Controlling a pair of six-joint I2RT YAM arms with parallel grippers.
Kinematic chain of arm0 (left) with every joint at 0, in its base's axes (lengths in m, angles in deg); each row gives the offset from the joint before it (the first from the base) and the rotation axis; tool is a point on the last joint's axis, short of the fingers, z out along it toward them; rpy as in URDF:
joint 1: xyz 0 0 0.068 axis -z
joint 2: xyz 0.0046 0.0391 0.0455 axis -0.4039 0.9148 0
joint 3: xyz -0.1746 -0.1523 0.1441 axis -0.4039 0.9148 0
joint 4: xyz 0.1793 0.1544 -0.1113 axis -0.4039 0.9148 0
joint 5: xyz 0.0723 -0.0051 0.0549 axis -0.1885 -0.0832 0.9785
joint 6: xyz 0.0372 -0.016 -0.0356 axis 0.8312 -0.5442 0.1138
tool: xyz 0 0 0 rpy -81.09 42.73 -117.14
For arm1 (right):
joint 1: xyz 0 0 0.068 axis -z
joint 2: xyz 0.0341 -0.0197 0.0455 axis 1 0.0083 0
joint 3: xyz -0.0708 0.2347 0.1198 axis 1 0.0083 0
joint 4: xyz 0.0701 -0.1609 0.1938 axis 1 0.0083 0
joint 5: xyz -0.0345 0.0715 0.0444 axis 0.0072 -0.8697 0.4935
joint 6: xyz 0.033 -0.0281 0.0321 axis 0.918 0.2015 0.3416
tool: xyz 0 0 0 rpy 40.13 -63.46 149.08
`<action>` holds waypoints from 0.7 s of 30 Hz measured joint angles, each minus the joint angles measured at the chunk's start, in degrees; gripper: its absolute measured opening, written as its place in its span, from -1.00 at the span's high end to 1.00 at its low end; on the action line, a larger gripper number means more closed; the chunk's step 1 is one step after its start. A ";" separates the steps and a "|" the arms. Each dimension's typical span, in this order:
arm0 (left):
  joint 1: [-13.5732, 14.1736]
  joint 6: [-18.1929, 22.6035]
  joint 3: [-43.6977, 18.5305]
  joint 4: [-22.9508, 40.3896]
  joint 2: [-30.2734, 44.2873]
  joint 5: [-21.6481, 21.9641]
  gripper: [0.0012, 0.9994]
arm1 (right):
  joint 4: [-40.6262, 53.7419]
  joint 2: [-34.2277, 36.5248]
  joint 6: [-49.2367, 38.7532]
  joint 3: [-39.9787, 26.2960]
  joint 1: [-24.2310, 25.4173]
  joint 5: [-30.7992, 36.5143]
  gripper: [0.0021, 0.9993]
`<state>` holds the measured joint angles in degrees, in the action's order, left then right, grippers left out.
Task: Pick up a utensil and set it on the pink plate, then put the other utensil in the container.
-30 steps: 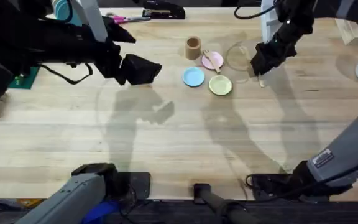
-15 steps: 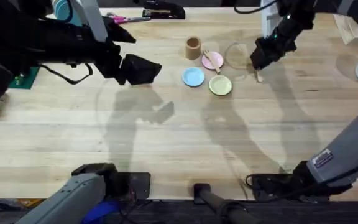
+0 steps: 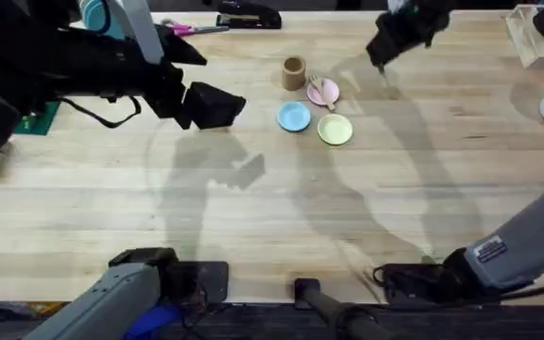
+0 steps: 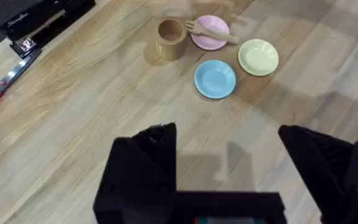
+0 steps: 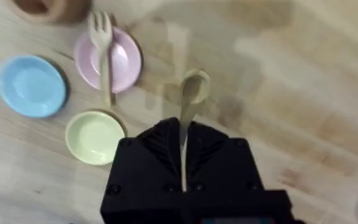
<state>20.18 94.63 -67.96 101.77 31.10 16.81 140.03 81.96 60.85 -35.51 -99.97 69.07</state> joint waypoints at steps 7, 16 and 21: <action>0.00 0.00 0.00 0.00 0.00 0.00 -0.99 | -0.45 -0.95 -3.29 -8.02 -0.79 -4.38 0.94; 0.00 0.00 0.00 0.00 0.00 0.00 -0.99 | -14.97 -0.97 -7.27 -10.45 1.96 -27.86 0.94; 0.00 0.00 0.00 0.00 0.00 0.00 -0.99 | -23.99 -0.96 -8.24 -10.47 2.78 -41.95 0.94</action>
<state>20.18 94.63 -67.96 101.77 31.10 16.81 116.04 81.01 52.61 -45.98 -97.19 27.12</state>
